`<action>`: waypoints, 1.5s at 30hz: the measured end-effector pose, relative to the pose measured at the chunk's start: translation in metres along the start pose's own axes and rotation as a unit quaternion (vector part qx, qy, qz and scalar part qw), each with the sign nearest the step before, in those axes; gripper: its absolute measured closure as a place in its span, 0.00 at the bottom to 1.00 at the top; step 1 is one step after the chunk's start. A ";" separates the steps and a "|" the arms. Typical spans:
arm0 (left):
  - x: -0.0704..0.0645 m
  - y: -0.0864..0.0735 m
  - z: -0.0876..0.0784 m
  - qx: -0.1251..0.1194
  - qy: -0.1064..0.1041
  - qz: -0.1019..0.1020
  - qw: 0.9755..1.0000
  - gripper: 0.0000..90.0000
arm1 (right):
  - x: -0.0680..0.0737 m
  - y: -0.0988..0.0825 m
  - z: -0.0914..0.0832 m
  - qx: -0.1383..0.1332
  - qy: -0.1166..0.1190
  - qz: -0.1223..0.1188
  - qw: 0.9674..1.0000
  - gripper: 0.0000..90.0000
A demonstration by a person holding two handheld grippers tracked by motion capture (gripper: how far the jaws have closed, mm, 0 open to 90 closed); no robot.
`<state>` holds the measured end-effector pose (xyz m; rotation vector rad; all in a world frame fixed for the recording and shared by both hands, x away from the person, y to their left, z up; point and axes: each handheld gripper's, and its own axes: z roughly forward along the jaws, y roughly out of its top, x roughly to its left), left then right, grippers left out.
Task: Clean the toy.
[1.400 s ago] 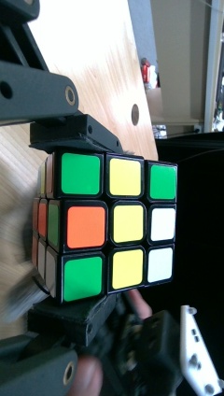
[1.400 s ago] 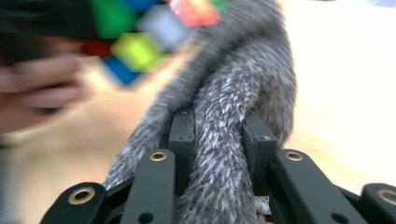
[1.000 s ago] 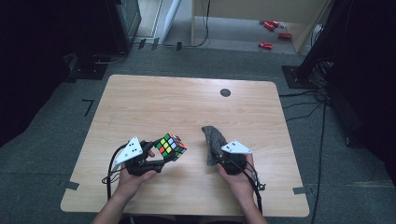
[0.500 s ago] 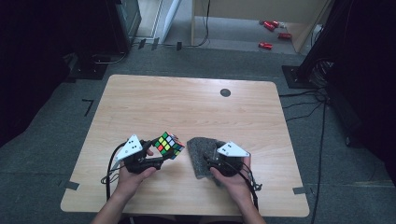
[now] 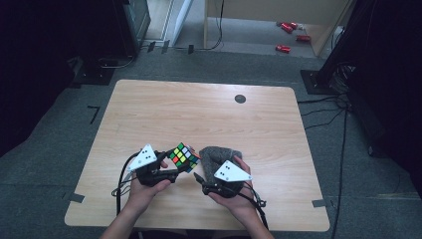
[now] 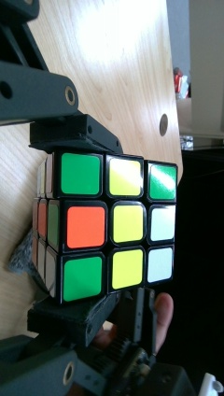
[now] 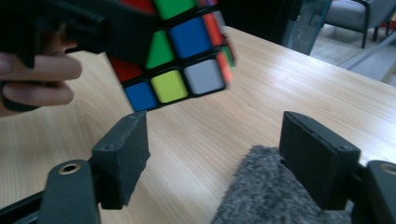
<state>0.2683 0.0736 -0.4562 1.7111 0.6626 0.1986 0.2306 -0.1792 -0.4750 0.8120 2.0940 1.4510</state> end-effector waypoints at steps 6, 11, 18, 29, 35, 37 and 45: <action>-0.004 0.000 0.004 0.008 -0.015 -0.003 1.000 0.39 | 0.012 0.000 0.005 -0.007 0.001 -0.016 1.000 0.22; -0.009 0.000 0.009 0.021 -0.025 -0.006 0.999 0.39 | 0.016 -0.002 0.006 -0.015 -0.010 -0.029 0.999 0.24; -0.012 0.000 0.013 0.033 -0.033 -0.016 0.999 0.39 | 0.023 -0.002 0.005 -0.026 -0.035 -0.055 0.998 0.32; -0.003 0.002 0.008 0.024 -0.045 -0.025 0.998 0.31 | 0.019 0.000 0.003 -0.006 -0.027 -0.063 0.998 0.37; 0.005 0.007 -0.005 -0.008 -0.024 -0.004 1.000 0.26 | 0.002 0.000 -0.002 0.012 -0.049 -0.032 0.998 0.39; 0.007 0.005 -0.005 -0.005 -0.023 0.004 1.000 0.26 | -0.003 0.000 -0.005 0.009 -0.048 -0.014 0.999 0.39; -0.002 -0.007 0.008 0.033 0.000 0.076 0.997 0.26 | -0.012 0.005 -0.011 0.008 -0.053 0.027 0.998 0.39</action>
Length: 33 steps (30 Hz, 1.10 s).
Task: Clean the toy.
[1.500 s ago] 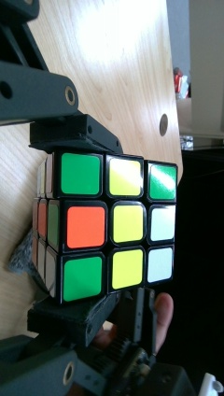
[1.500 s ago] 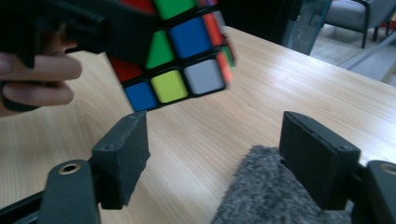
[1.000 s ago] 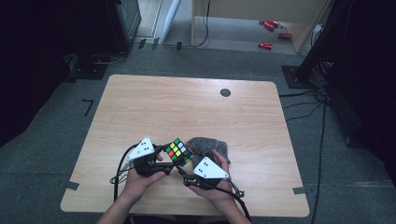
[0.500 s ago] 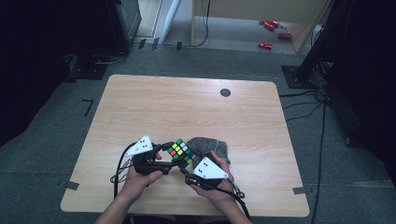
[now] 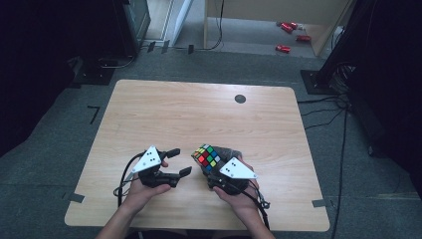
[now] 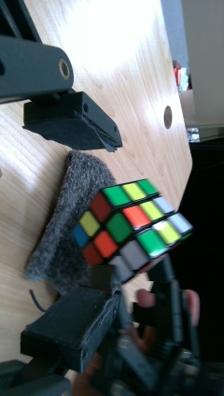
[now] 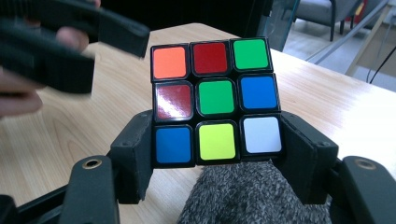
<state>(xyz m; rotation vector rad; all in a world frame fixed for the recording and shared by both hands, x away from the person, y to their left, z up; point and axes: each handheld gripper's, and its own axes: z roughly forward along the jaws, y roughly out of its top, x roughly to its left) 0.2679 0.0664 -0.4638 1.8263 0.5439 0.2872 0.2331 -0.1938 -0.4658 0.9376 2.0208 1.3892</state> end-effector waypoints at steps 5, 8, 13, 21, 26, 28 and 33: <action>-0.009 -0.007 0.010 0.023 0.031 0.067 0.997 0.26 | -0.002 0.006 -0.005 -0.007 0.007 0.019 1.000 0.39; -0.013 -0.010 0.013 0.027 0.047 0.095 0.994 0.26 | 0.000 0.009 -0.007 -0.011 0.015 0.025 1.000 0.39; -0.019 -0.012 0.016 0.019 0.061 0.129 0.990 0.26 | 0.007 0.012 -0.007 -0.009 0.025 0.033 0.999 0.39; -0.027 -0.012 0.018 0.012 0.067 0.160 0.985 0.26 | 0.016 0.013 -0.004 -0.004 0.044 0.039 0.998 0.39; -0.033 -0.012 0.018 0.001 0.072 0.175 0.982 0.28 | 0.019 0.013 -0.003 0.003 0.047 0.050 0.998 0.39; -0.034 -0.012 0.018 0.002 0.075 0.178 0.981 0.28 | 0.020 0.013 -0.003 0.008 0.046 0.054 0.997 0.38; -0.040 -0.015 0.023 0.010 0.093 0.202 0.975 0.30 | 0.021 0.013 0.000 0.020 0.056 0.071 0.996 0.38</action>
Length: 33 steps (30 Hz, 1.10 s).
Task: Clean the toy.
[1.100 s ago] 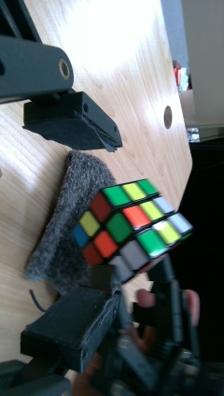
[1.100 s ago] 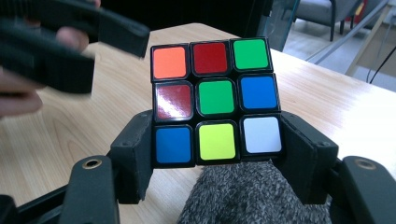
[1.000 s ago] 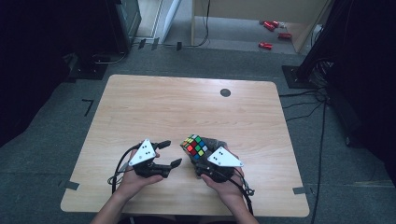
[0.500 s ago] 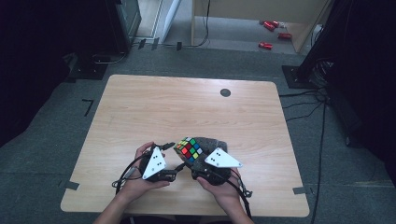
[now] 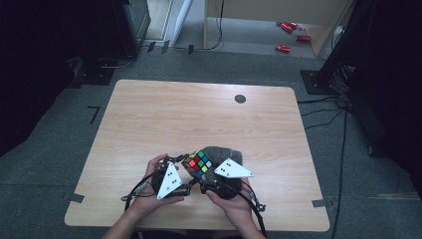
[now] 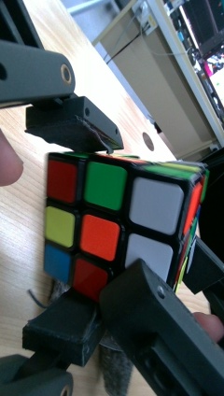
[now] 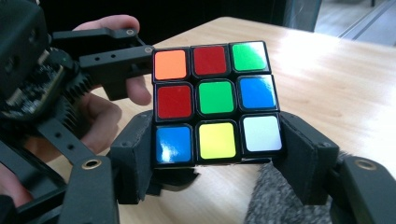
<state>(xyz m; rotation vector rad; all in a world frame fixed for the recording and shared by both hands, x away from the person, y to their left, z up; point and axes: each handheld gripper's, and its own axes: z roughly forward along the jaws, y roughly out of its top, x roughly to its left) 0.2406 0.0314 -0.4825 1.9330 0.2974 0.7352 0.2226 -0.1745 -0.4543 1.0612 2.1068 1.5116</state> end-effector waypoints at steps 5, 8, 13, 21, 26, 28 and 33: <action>-0.001 0.001 -0.002 -0.001 -0.002 0.004 1.000 0.35 | 0.000 0.000 0.002 0.004 0.009 0.012 1.000 0.38; 0.003 0.001 -0.004 -0.007 -0.021 -0.017 1.000 0.36 | -0.003 0.000 0.001 -0.005 0.022 0.025 0.999 0.36; 0.017 -0.005 -0.006 0.005 -0.023 -0.069 0.997 0.36 | -0.007 0.006 -0.007 -0.031 0.028 0.018 0.999 0.31; 0.038 -0.011 -0.012 0.020 -0.032 -0.145 0.989 0.36 | -0.034 0.004 -0.015 -0.029 -0.043 0.021 0.998 0.35; 0.041 -0.012 -0.014 0.017 -0.041 -0.161 0.986 0.37 | -0.052 -0.014 -0.001 0.038 -0.080 0.026 0.996 0.37; 0.042 -0.012 -0.014 0.014 -0.053 -0.167 0.984 0.37 | -0.056 -0.022 0.005 0.060 -0.084 0.033 0.994 0.38; 0.042 -0.012 -0.013 0.010 -0.072 -0.167 0.983 0.37 | -0.059 -0.034 0.017 0.106 -0.089 0.026 0.990 0.39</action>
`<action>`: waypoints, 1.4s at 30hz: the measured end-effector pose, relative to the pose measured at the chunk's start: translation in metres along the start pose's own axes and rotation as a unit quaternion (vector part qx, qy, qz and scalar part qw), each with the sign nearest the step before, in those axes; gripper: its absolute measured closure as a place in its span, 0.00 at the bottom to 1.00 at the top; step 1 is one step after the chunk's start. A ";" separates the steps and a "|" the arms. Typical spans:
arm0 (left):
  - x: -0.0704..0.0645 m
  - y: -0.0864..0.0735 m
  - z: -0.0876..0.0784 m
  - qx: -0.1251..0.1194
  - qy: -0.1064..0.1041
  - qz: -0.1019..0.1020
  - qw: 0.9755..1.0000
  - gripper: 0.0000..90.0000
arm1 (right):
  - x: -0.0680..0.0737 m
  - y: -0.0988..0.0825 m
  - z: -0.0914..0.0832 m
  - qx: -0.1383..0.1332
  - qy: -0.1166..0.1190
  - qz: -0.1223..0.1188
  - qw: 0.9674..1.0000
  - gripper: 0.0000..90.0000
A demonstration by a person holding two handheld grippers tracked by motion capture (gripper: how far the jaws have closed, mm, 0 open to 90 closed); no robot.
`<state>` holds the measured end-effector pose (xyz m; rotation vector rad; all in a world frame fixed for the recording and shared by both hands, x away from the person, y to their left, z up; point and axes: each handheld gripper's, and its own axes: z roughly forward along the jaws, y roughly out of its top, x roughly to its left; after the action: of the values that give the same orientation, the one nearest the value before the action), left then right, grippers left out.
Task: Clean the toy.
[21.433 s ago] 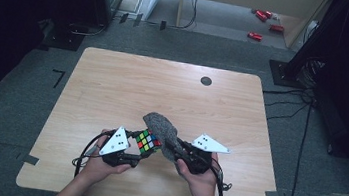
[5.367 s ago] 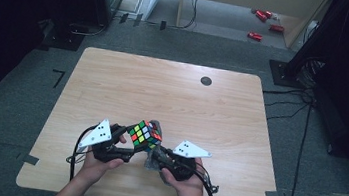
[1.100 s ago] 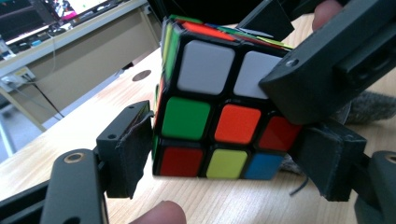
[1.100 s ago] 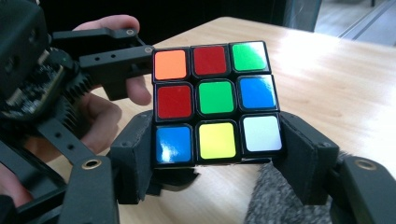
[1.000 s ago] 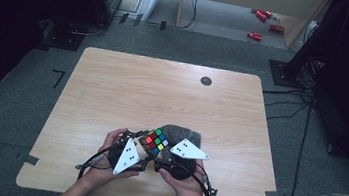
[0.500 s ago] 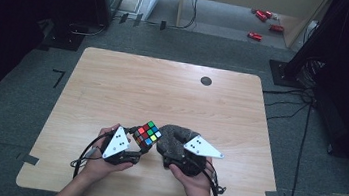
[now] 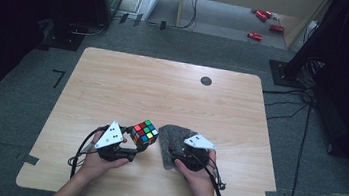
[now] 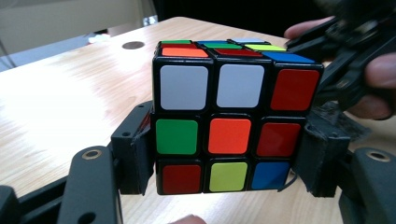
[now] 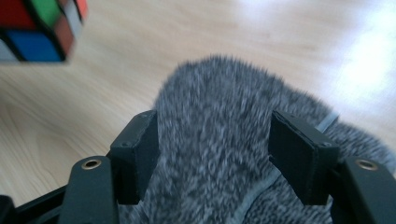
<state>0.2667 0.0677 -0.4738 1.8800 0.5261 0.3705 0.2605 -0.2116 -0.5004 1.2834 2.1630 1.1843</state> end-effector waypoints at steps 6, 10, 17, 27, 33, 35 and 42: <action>0.004 0.000 -0.001 -0.014 -0.008 -0.006 1.000 0.37 | -0.003 -0.007 0.008 0.023 -0.010 -0.004 1.000 0.45; 0.010 -0.001 -0.005 -0.021 0.003 -0.022 1.000 0.37 | -0.005 -0.011 0.012 0.035 -0.007 -0.005 0.999 0.51; 0.014 0.000 -0.009 -0.020 0.000 -0.050 0.999 0.37 | -0.004 -0.013 0.014 0.034 -0.019 -0.012 0.999 0.55; 0.001 0.003 0.005 0.028 0.004 -0.033 0.999 0.37 | 0.001 -0.017 0.014 0.029 -0.038 -0.033 0.998 0.59; 0.004 0.004 0.003 0.020 -0.003 -0.039 0.999 0.37 | -0.001 -0.018 0.011 0.026 -0.038 -0.032 0.998 0.69; 0.004 0.004 0.003 0.019 0.001 -0.035 0.999 0.37 | -0.001 -0.020 0.009 0.025 -0.042 -0.036 0.998 0.75; 0.000 0.005 0.005 0.028 -0.007 -0.022 0.999 0.37 | -0.001 -0.019 -0.001 0.003 -0.030 -0.005 1.000 0.84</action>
<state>0.2700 0.0623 -0.4713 1.9199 0.5716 0.3167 0.2500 -0.2179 -0.5156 1.2938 2.1290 1.1206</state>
